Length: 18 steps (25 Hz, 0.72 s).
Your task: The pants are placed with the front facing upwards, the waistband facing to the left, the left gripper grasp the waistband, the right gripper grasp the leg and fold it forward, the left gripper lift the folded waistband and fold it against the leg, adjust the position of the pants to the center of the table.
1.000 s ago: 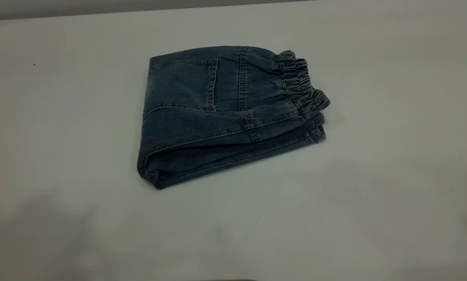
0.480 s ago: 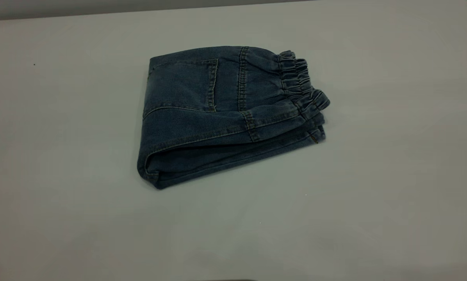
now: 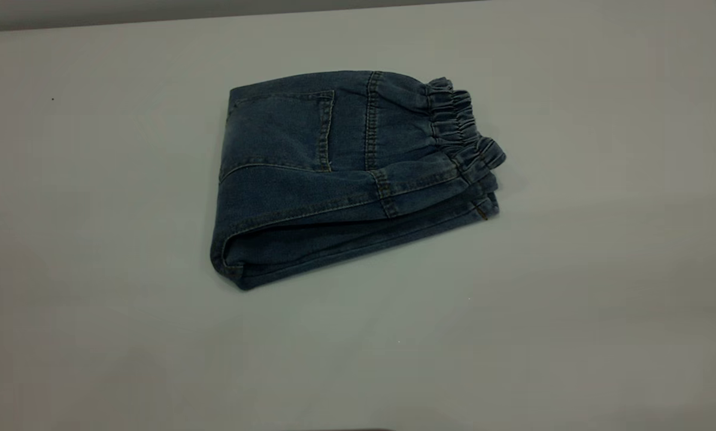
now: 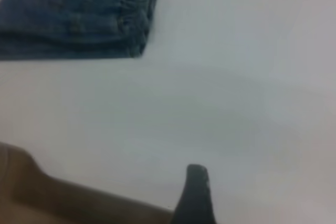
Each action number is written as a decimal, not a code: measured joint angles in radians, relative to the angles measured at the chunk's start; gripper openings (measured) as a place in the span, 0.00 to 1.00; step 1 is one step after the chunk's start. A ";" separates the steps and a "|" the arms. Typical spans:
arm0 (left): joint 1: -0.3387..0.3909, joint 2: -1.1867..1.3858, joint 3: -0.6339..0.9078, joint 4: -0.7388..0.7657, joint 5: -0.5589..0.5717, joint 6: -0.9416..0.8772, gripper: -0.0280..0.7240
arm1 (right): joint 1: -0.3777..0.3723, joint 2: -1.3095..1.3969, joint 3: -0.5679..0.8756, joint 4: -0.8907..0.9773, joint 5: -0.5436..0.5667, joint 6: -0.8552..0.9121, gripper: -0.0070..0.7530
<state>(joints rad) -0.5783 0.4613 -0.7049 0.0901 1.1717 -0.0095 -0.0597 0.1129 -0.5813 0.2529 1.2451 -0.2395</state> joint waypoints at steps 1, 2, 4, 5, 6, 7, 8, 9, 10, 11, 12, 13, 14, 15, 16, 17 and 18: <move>0.000 -0.013 0.019 0.000 0.000 0.000 0.64 | 0.000 -0.012 0.012 -0.008 -0.013 0.000 0.72; 0.000 -0.024 0.032 0.000 0.000 0.000 0.64 | 0.000 -0.022 0.025 -0.013 -0.020 0.000 0.72; 0.000 -0.051 0.060 0.000 0.000 -0.002 0.64 | 0.000 -0.040 0.049 -0.020 -0.032 0.000 0.72; 0.000 -0.064 0.072 0.000 0.000 -0.010 0.64 | 0.000 -0.049 0.064 -0.024 -0.036 0.000 0.72; 0.000 -0.074 0.080 0.000 0.000 -0.020 0.64 | 0.000 -0.054 0.072 -0.025 -0.038 0.000 0.72; 0.000 -0.084 0.089 0.000 0.000 -0.033 0.64 | 0.000 -0.057 0.081 -0.025 -0.045 0.000 0.72; 0.000 -0.094 0.099 0.000 0.000 -0.040 0.64 | 0.000 -0.063 0.085 -0.025 -0.053 0.000 0.72; 0.000 -0.102 0.108 0.000 0.000 -0.044 0.64 | 0.000 -0.069 0.088 -0.025 -0.059 0.000 0.72; 0.000 -0.113 0.118 0.000 0.000 -0.046 0.64 | 0.000 -0.078 0.088 -0.025 -0.065 0.000 0.72; 0.000 -0.124 0.129 0.000 0.000 -0.047 0.64 | 0.000 -0.087 0.090 -0.025 -0.072 0.000 0.72; 0.000 -0.137 0.142 -0.001 0.000 -0.048 0.64 | 0.000 -0.101 0.096 -0.025 -0.077 0.000 0.72; 0.000 -0.150 0.153 -0.001 0.000 -0.049 0.64 | 0.000 -0.113 0.100 -0.025 -0.078 0.001 0.72; 0.000 -0.163 0.162 -0.001 0.000 -0.049 0.64 | 0.000 -0.119 0.102 -0.026 -0.081 0.004 0.72; 0.000 -0.176 0.167 -0.002 0.000 -0.049 0.64 | 0.000 -0.123 0.103 -0.026 -0.082 0.004 0.72; 0.000 -0.187 0.168 -0.003 0.000 -0.049 0.64 | 0.000 -0.124 0.104 -0.026 -0.083 0.004 0.72; 0.000 -0.200 0.168 -0.004 0.000 -0.049 0.64 | 0.000 -0.124 0.104 -0.026 -0.083 0.004 0.72; 0.000 -0.213 0.168 -0.005 0.000 -0.049 0.64 | 0.000 -0.124 0.104 -0.026 -0.084 0.004 0.72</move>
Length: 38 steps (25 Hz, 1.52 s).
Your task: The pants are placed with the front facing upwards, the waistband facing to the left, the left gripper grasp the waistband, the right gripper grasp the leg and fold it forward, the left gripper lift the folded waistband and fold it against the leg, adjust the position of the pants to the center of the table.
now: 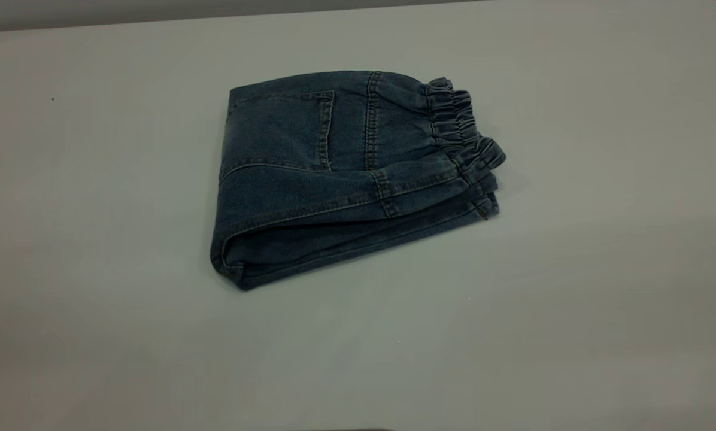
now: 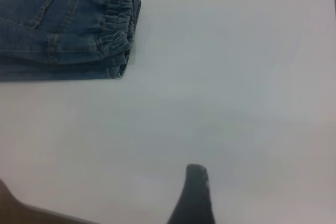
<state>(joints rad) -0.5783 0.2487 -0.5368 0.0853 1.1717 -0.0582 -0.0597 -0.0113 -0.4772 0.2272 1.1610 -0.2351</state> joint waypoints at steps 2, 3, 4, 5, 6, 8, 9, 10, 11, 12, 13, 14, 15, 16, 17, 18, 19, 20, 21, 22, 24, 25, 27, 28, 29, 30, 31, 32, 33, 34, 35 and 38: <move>0.000 -0.021 0.002 -0.002 -0.005 0.000 0.64 | 0.000 0.000 0.000 0.000 -0.001 0.000 0.72; 0.000 -0.030 0.008 -0.003 -0.005 0.000 0.64 | 0.000 0.000 0.000 0.000 -0.001 0.000 0.72; 0.000 -0.036 0.015 -0.005 -0.005 0.000 0.64 | 0.000 0.000 0.000 0.000 -0.002 0.000 0.72; 0.000 -0.037 0.021 -0.012 -0.013 -0.001 0.64 | 0.000 0.000 0.000 0.000 -0.002 0.000 0.72; 0.000 -0.038 0.031 -0.025 -0.025 -0.001 0.64 | 0.000 0.000 0.000 0.000 -0.002 0.000 0.72; 0.000 -0.038 0.042 -0.051 -0.038 0.010 0.64 | 0.000 0.000 0.000 0.000 -0.002 0.001 0.72; 0.000 -0.038 0.043 -0.062 -0.042 0.018 0.64 | 0.000 0.000 0.000 0.000 -0.002 0.002 0.72; 0.000 -0.038 0.043 -0.069 -0.044 0.027 0.64 | 0.000 0.000 0.000 0.000 -0.002 0.003 0.72; 0.000 -0.038 0.043 -0.070 -0.045 0.038 0.64 | 0.000 0.000 0.000 0.000 -0.002 0.003 0.72; 0.000 -0.038 0.043 -0.070 -0.046 0.046 0.64 | 0.000 0.000 0.000 0.000 -0.003 0.003 0.72; 0.000 -0.038 0.043 -0.070 -0.046 0.049 0.64 | 0.000 0.000 0.000 0.000 -0.003 0.003 0.72; 0.000 -0.038 0.043 -0.070 -0.047 0.050 0.64 | 0.000 0.000 0.000 0.000 -0.003 0.003 0.72; 0.000 -0.038 0.043 -0.070 -0.048 0.051 0.64 | 0.000 0.000 0.000 0.000 -0.004 0.003 0.72; 0.000 -0.038 0.043 -0.070 -0.048 0.058 0.64 | 0.000 0.000 0.000 0.000 -0.004 0.003 0.72; 0.000 -0.038 0.044 -0.070 -0.048 0.058 0.64 | 0.000 0.000 0.000 0.000 -0.004 0.003 0.72; 0.000 -0.038 0.044 -0.070 -0.048 0.058 0.64 | 0.000 0.000 0.000 0.000 -0.004 0.003 0.72; 0.000 -0.038 0.044 -0.070 -0.048 0.058 0.64 | 0.000 0.000 0.000 0.000 -0.004 0.003 0.72; 0.000 -0.038 0.044 -0.070 -0.049 0.058 0.64 | 0.000 0.000 0.000 0.000 -0.004 0.003 0.72; 0.000 -0.038 0.044 -0.070 -0.049 0.058 0.64 | 0.000 0.000 0.000 0.000 -0.004 0.003 0.72; 0.000 -0.038 0.044 -0.070 -0.049 0.058 0.64 | 0.000 0.000 0.000 0.000 -0.004 0.003 0.72; 0.000 -0.038 0.044 -0.070 -0.050 0.058 0.64 | 0.000 0.000 0.000 0.000 -0.004 0.003 0.72; 0.000 -0.038 0.044 -0.070 -0.051 0.058 0.64 | 0.000 0.000 0.000 0.000 -0.004 0.003 0.72; 0.000 -0.038 0.045 -0.070 -0.051 0.058 0.64 | 0.000 0.000 0.000 0.000 -0.004 0.003 0.72; 0.000 -0.038 0.046 -0.070 -0.051 0.058 0.64 | 0.000 0.000 0.000 0.000 -0.004 0.003 0.72; 0.007 -0.038 0.046 -0.070 -0.051 0.058 0.64 | 0.000 0.000 0.000 0.000 -0.004 0.003 0.72; 0.026 -0.038 0.046 -0.071 -0.051 0.058 0.64 | 0.000 0.000 0.000 0.000 -0.004 0.003 0.72; 0.068 -0.038 0.046 -0.074 -0.051 0.058 0.64 | 0.000 0.000 0.000 0.000 -0.004 0.003 0.72; 0.126 -0.041 0.046 -0.075 -0.051 0.058 0.64 | 0.000 0.000 0.000 0.001 -0.004 0.003 0.72; 0.194 -0.049 0.046 -0.075 -0.052 0.058 0.64 | 0.000 0.000 0.000 0.001 -0.004 0.003 0.72; 0.255 -0.059 0.046 -0.074 -0.052 0.058 0.64 | 0.000 0.000 0.000 0.001 -0.004 0.003 0.72; 0.330 -0.077 0.046 -0.074 -0.052 0.058 0.64 | 0.000 0.000 0.000 0.001 -0.004 0.003 0.72; 0.508 -0.144 0.046 -0.073 -0.052 0.058 0.64 | 0.000 0.000 0.000 0.001 -0.004 0.003 0.72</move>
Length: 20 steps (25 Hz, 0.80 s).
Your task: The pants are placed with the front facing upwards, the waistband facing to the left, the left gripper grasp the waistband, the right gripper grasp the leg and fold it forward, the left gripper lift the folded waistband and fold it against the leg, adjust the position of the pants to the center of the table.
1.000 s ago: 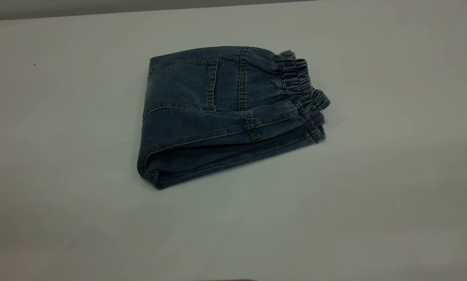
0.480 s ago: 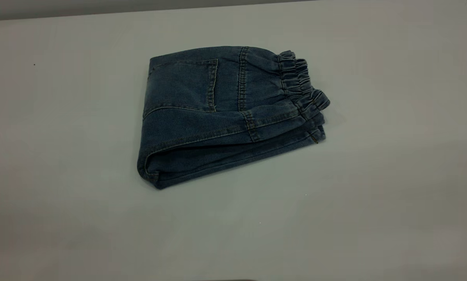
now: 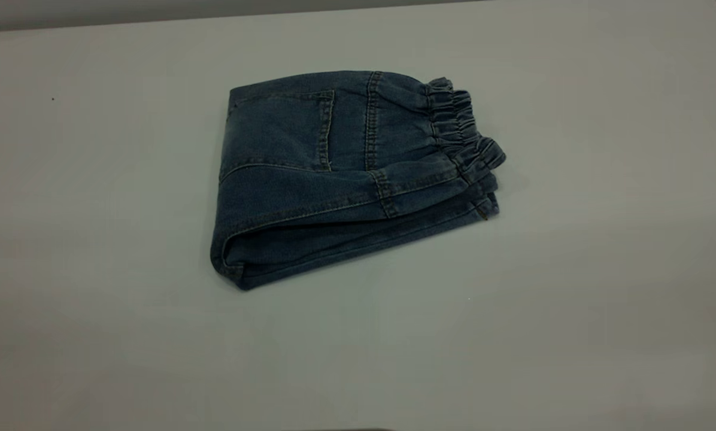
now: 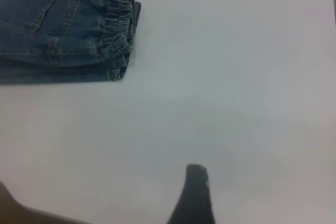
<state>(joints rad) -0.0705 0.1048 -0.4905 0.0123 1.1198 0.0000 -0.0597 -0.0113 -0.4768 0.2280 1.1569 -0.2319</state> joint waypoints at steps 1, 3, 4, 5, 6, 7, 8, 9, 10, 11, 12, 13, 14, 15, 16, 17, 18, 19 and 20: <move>0.043 -0.027 0.000 0.000 0.000 0.000 0.64 | 0.000 0.000 0.000 0.000 0.000 0.000 0.72; 0.094 -0.076 0.000 0.000 0.001 0.000 0.64 | 0.000 0.000 0.000 0.000 0.000 0.000 0.72; 0.106 -0.100 0.000 0.000 0.002 0.000 0.64 | 0.000 0.000 0.000 0.000 0.000 0.000 0.72; 0.110 -0.114 0.000 0.000 0.003 0.000 0.64 | 0.000 0.000 0.000 0.000 0.000 0.000 0.72; 0.112 -0.121 0.000 0.000 0.006 0.000 0.64 | 0.000 0.000 0.000 0.000 0.000 0.000 0.72; 0.112 -0.123 0.000 0.000 0.007 0.000 0.64 | 0.000 0.000 0.000 0.000 0.000 0.000 0.72; 0.112 -0.123 0.000 0.000 0.008 0.000 0.64 | 0.000 0.000 0.000 0.000 0.000 0.000 0.72; 0.112 -0.123 0.000 0.000 0.008 0.000 0.64 | 0.000 0.000 0.000 0.000 0.000 0.000 0.72; 0.112 -0.123 0.000 0.000 0.008 0.000 0.64 | 0.000 0.000 0.000 0.000 0.001 0.000 0.72; 0.112 -0.123 0.000 0.000 0.008 0.000 0.64 | 0.000 0.000 0.000 0.000 0.002 0.000 0.72; 0.112 -0.123 0.000 0.000 0.008 0.000 0.64 | 0.000 0.000 0.000 0.000 0.002 0.000 0.72; 0.112 -0.123 0.000 0.000 0.008 0.000 0.64 | 0.000 0.000 0.000 0.000 0.002 0.000 0.72; 0.112 -0.123 0.000 0.000 0.008 0.000 0.64 | 0.000 0.000 0.000 0.000 0.003 0.000 0.72; 0.112 -0.123 0.000 0.000 0.008 0.000 0.64 | 0.000 0.000 0.000 0.000 0.003 0.000 0.72; 0.112 -0.123 0.000 0.000 0.008 0.000 0.64 | 0.000 0.000 0.000 0.000 0.003 0.000 0.72; 0.112 -0.123 0.000 0.000 0.008 0.000 0.64 | 0.000 0.000 0.000 0.000 0.003 0.000 0.72; 0.112 -0.123 0.000 0.000 0.008 0.000 0.64 | 0.000 0.000 0.000 0.000 0.003 0.000 0.72; 0.112 -0.123 0.000 0.000 0.008 0.000 0.64 | 0.000 0.000 0.000 0.001 0.003 0.000 0.72; 0.112 -0.123 0.000 0.000 0.008 0.000 0.64 | 0.000 0.000 0.000 0.001 0.003 0.000 0.72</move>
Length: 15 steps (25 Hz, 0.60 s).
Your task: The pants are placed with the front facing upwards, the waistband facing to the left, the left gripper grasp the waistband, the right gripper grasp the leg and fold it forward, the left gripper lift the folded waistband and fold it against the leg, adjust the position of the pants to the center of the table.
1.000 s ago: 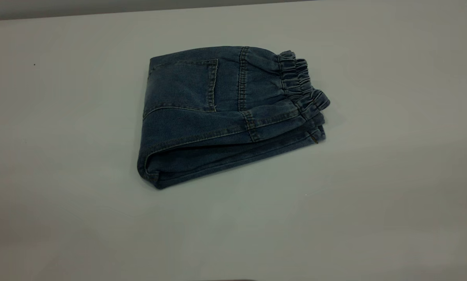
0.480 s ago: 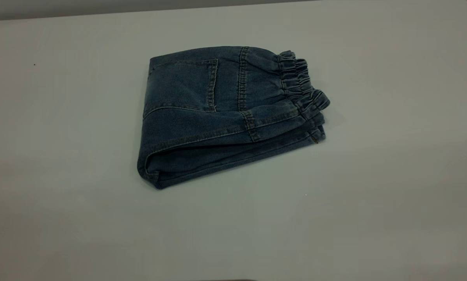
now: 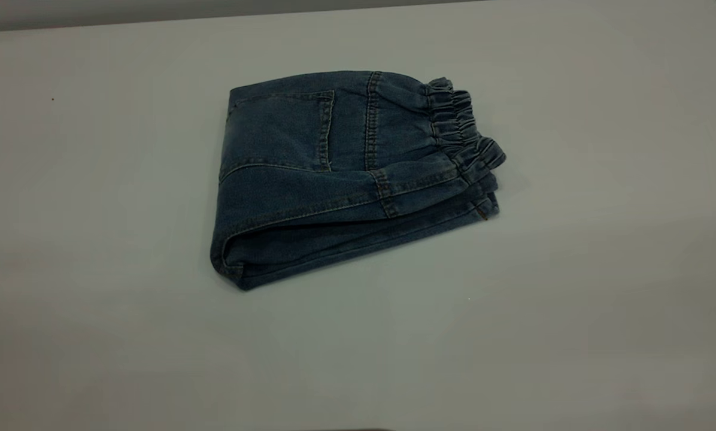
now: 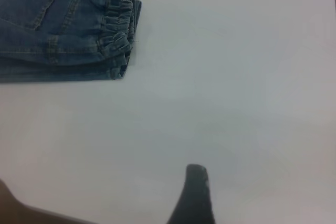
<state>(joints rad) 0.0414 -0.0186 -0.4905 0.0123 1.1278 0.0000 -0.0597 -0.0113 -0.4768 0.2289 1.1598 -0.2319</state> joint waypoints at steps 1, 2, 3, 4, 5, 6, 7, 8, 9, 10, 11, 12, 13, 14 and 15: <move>0.000 0.000 0.000 0.000 0.000 0.000 0.64 | 0.000 0.000 0.000 0.000 0.000 0.000 0.72; 0.000 0.000 0.000 0.000 0.000 0.000 0.64 | 0.000 0.000 0.000 0.000 0.000 0.000 0.72; 0.000 0.000 0.000 0.000 0.000 0.000 0.64 | 0.000 0.000 0.000 0.000 0.000 0.000 0.72; 0.000 0.000 0.000 0.000 0.000 0.000 0.64 | 0.000 0.000 0.000 0.000 0.000 0.000 0.72; 0.000 0.000 0.000 0.000 0.000 0.000 0.64 | 0.000 0.000 0.000 0.000 0.000 0.000 0.72; 0.000 0.000 0.000 0.000 0.000 0.000 0.64 | 0.000 0.000 0.000 -0.001 0.000 0.000 0.72; 0.000 0.000 0.000 0.000 0.000 0.000 0.64 | 0.000 0.000 0.000 -0.004 -0.003 0.000 0.72; 0.000 0.000 0.000 0.000 0.000 0.000 0.64 | 0.000 0.000 0.000 -0.010 -0.004 0.005 0.72; 0.000 0.000 0.000 0.000 0.000 0.000 0.64 | 0.000 0.000 0.000 -0.018 -0.003 0.014 0.72; 0.000 0.000 0.000 0.000 0.000 0.000 0.64 | 0.000 0.000 0.000 -0.027 -0.003 0.027 0.72; 0.000 0.000 0.000 0.000 0.000 0.000 0.64 | 0.000 0.000 0.000 -0.042 -0.005 0.049 0.72; 0.000 0.000 0.000 0.000 0.000 0.000 0.64 | 0.000 0.000 0.000 -0.060 -0.005 0.075 0.72; 0.000 0.000 0.000 0.000 0.000 0.000 0.64 | 0.000 0.000 0.000 -0.077 -0.009 0.099 0.72; 0.000 0.000 0.000 0.000 0.000 0.000 0.64 | 0.000 0.000 0.001 -0.100 -0.012 0.132 0.72; 0.000 0.000 0.000 0.000 0.000 0.000 0.64 | 0.000 0.000 0.001 -0.128 -0.014 0.171 0.72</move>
<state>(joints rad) 0.0414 -0.0186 -0.4905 0.0123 1.1278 0.0000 -0.0597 -0.0113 -0.4760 0.1005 1.1458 -0.0609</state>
